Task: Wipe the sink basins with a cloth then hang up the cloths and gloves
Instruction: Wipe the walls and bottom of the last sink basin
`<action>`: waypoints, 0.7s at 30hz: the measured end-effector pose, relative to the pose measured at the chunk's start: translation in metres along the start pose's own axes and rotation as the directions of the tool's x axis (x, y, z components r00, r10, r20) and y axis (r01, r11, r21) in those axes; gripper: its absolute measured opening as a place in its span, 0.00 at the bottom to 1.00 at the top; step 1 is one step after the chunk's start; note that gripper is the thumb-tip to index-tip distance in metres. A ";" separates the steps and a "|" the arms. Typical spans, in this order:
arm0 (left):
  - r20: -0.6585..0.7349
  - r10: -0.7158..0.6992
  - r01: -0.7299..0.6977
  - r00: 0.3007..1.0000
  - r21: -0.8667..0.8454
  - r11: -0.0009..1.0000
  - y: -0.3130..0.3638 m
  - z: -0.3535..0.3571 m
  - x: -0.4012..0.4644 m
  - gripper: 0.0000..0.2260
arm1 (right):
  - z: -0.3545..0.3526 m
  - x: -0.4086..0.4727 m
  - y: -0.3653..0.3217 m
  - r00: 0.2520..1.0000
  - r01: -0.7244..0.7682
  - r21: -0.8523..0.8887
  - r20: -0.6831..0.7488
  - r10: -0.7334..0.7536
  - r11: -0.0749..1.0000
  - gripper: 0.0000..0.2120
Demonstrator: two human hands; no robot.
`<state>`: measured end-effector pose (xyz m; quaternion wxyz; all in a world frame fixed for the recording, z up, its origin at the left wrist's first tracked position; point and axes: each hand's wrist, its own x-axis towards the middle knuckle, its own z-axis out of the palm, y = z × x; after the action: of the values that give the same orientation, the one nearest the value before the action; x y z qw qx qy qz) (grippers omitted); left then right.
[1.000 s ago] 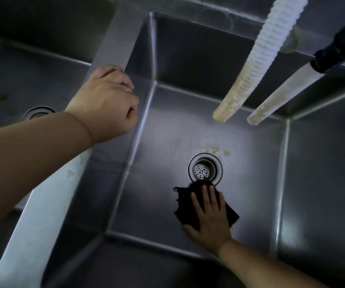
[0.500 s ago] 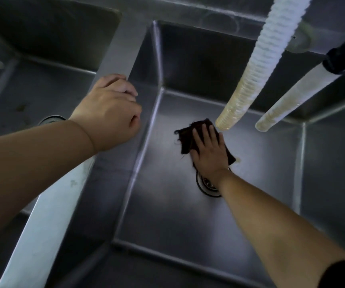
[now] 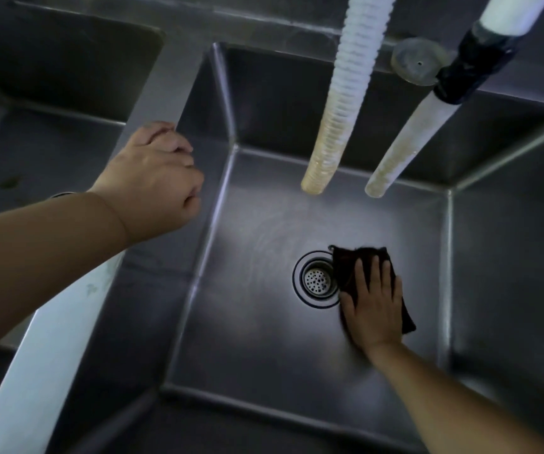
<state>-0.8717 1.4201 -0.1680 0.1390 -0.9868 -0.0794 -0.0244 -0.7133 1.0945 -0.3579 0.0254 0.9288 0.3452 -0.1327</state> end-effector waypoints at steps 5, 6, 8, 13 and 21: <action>0.069 0.214 -0.219 0.974 0.082 0.972 0.016 0.000 0.006 0.13 | 0.015 -0.052 -0.016 0.985 0.167 -0.033 0.055 -0.165 0.985 0.33; 0.081 0.218 -0.220 0.973 0.023 0.975 0.031 0.003 0.007 0.11 | 0.016 -0.055 -0.018 0.980 0.190 -0.036 0.060 -0.187 0.981 0.33; 0.171 0.190 -0.164 0.967 -0.153 0.975 0.071 0.021 0.004 0.08 | 0.017 -0.053 -0.021 0.974 0.224 -0.041 0.047 -0.222 0.974 0.33; 0.490 0.122 0.066 0.863 -0.348 0.935 0.162 0.075 -0.011 0.22 | 0.017 -0.021 -0.033 0.952 0.305 -0.042 0.019 -0.304 0.951 0.31; 0.662 0.149 0.133 0.735 -0.356 0.925 0.197 0.118 -0.001 0.48 | 0.022 0.006 -0.049 0.927 0.374 -0.019 -0.020 -0.374 0.927 0.26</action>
<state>-0.8373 1.2661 -0.3343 -0.0935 -0.9350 -0.1139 0.3225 -0.7454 1.1330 -0.3781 0.0027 0.8472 0.5172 -0.1217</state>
